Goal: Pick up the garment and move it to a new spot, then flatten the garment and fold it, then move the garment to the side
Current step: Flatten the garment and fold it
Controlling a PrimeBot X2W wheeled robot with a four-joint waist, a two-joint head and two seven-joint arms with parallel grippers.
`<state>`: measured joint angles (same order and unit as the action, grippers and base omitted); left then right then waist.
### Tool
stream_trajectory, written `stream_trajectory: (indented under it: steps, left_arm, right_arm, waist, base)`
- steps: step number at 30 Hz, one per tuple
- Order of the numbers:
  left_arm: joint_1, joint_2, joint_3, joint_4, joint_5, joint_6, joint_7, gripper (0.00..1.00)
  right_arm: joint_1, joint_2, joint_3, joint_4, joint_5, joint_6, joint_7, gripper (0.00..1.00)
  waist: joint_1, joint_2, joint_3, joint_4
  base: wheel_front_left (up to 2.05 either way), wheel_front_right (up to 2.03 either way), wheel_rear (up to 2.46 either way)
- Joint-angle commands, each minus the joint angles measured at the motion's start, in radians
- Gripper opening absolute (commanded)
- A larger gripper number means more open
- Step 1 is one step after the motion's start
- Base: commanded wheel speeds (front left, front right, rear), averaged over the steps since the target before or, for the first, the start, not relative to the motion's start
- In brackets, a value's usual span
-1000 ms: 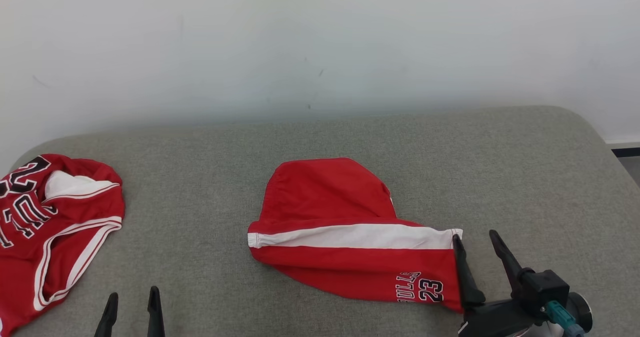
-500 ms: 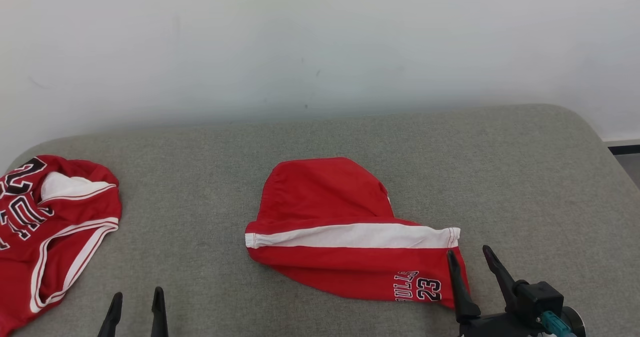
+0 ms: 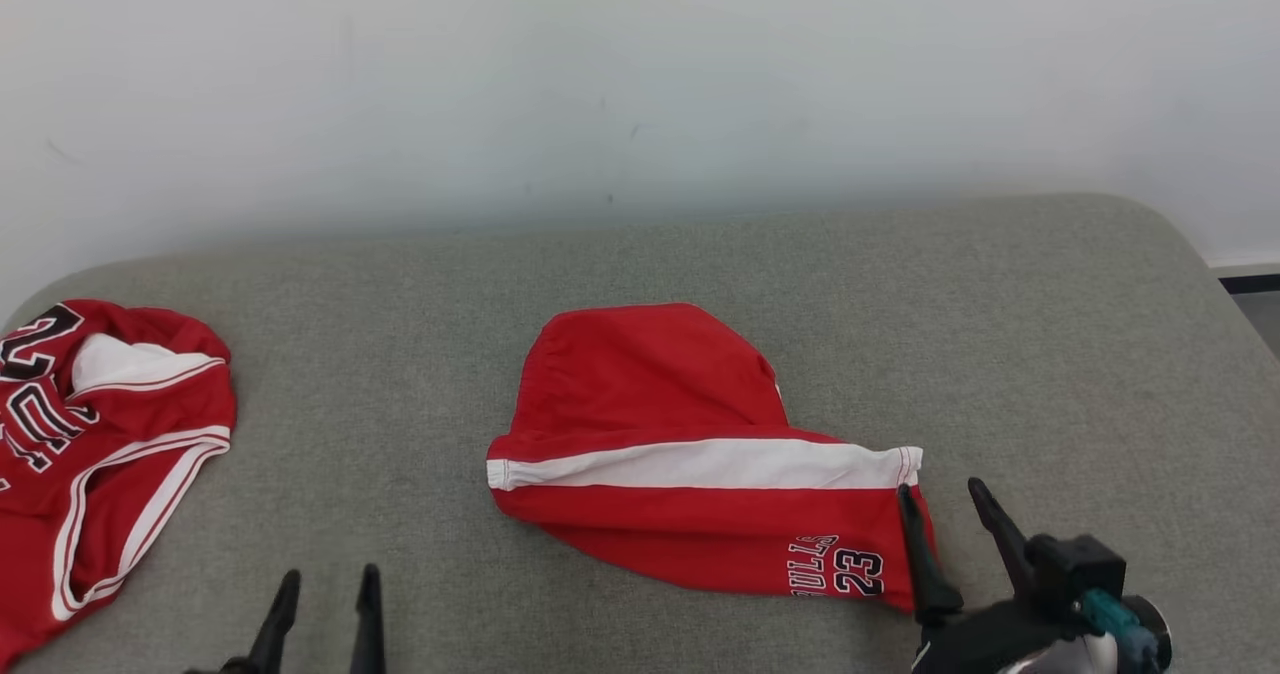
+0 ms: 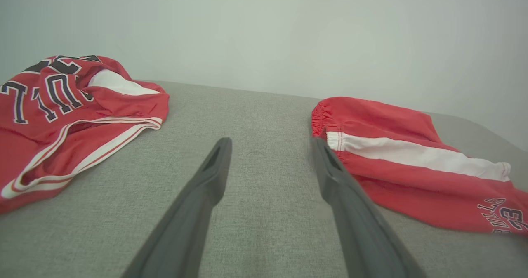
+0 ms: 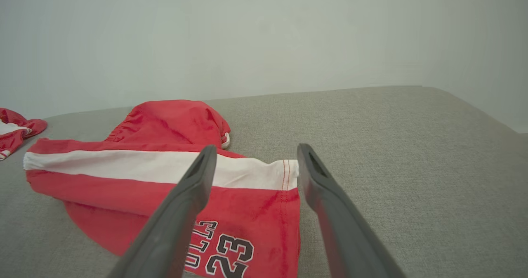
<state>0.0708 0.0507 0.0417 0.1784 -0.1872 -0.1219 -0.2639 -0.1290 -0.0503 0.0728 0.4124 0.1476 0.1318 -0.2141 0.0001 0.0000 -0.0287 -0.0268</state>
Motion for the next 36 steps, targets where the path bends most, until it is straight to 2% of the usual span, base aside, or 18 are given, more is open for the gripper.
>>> stream_trajectory:
  steps: [1,10,13,19,31,33,34,36]
  left_arm:
    - [-0.027,-0.001,-0.011,0.014,0.004,-0.001,-0.001,1.0]
    - [-0.217,0.036,-0.157,0.202,-0.004,-0.007,0.022,1.0]
    - [-0.283,0.047,-0.205,0.264,-0.031,-0.008,0.025,1.0]
    - [-0.392,0.068,-0.281,0.375,-0.091,-0.007,0.037,1.0]
    - [-0.5,0.068,-0.326,0.506,-0.141,-0.008,0.016,1.0]
    - [-0.511,0.07,-0.333,0.514,-0.147,-0.008,0.011,0.43]
    - [-0.517,0.072,-0.337,0.518,-0.148,-0.008,0.008,0.0]
    - [-0.525,0.075,-0.346,0.522,-0.151,-0.008,0.007,0.0]
  right_arm:
    - [-0.02,0.0,-0.007,0.008,0.012,-0.002,0.017,1.0]
    - [-0.165,0.0,-0.022,0.128,0.016,-0.002,0.232,1.0]
    - [-0.222,0.0,-0.026,0.171,0.025,-0.002,0.272,1.0]
    - [-0.315,0.0,-0.01,0.248,0.048,-0.002,0.286,1.0]
    - [-0.388,0.0,0.017,0.363,0.087,-0.002,0.254,1.0]
    - [-0.399,0.0,0.025,0.375,0.106,-0.002,0.247,1.0]
    - [-0.406,0.0,0.028,0.382,0.115,-0.002,0.244,1.0]
    - [-0.419,0.0,0.038,0.396,0.139,-0.002,0.24,1.0]
  waist:
    - [-0.0001,0.0,0.008,-0.001]
    - [-0.0001,0.0,0.059,-0.02]
    - [-0.0001,0.0,0.081,-0.029]
    - [-0.0001,0.0,0.128,-0.044]
    - [-0.0001,0.0,0.174,-0.049]
    - [-0.0001,0.0,0.179,-0.049]
    - [-0.0001,0.0,0.181,-0.049]
    - [-0.0001,0.0,0.186,-0.049]
  base:
    - [0.0,0.0,0.0]
    - [0.0,0.0,0.0]
    - [0.0,0.0,0.0]
    - [0.0,0.0,0.0]
    - [0.0,0.0,0.0]
    - [0.0,0.0,0.0]
    - [0.0,0.0,0.0]
    - [0.0,0.0,0.0]
